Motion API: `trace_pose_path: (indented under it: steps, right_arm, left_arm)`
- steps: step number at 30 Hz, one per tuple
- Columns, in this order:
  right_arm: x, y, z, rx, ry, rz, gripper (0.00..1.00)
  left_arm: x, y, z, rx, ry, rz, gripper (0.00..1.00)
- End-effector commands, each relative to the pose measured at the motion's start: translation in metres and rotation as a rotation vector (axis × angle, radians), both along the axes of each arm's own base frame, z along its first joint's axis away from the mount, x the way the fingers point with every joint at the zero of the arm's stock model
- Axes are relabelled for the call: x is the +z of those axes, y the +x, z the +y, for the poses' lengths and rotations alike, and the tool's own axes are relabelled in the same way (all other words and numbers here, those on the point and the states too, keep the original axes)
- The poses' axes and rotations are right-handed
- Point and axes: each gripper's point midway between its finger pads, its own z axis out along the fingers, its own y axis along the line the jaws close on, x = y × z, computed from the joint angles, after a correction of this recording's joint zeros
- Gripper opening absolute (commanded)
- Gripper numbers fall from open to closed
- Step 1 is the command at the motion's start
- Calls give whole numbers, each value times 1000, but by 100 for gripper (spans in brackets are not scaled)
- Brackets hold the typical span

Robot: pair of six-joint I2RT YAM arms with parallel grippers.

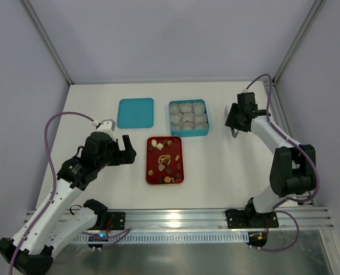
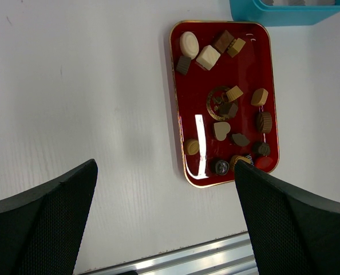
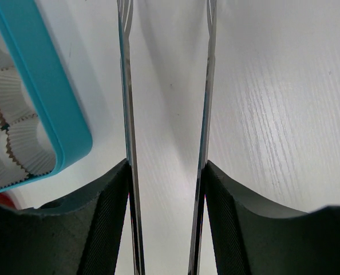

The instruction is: Pack the chocolate

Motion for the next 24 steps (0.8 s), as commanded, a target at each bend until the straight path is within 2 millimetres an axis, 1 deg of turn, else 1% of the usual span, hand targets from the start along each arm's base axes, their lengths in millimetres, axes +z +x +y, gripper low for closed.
trace_pose_path:
  steps: [1, 4, 6, 7, 10, 11, 13, 14, 20, 24]
  right_arm:
    - [24, -9, 7, 14, 33, -55, 55]
    - [33, -19, 8, 18, 42, -63, 55]
    - [45, -24, 9, 25, 51, -92, 55]
    - [54, -28, 10, 29, 54, -111, 55]
    - [62, -37, 13, 44, 64, -125, 55]
    - [70, -40, 14, 46, 70, -143, 55]
    - [74, -46, 16, 57, 76, -148, 55]
    - [82, -49, 16, 61, 81, -167, 55]
    - [93, -65, 22, 90, 110, -187, 54]
    - [107, -77, 25, 111, 121, -218, 54]
  left_arm:
    - [5, 4, -2, -9, -3, -30, 100]
    - [6, 3, -1, -7, -1, -31, 100]
    - [6, 4, -1, -6, 1, -32, 100]
    - [6, 4, -1, -5, 0, -31, 100]
    - [6, 4, -1, -5, -1, -33, 100]
    - [6, 4, -1, -7, -1, -33, 100]
    - [6, 4, -1, -5, 0, -31, 100]
    - [6, 4, -1, -5, 0, -31, 100]
    - [5, 4, 0, -3, 2, -32, 100]
    - [6, 4, 0, -2, 1, -32, 100]
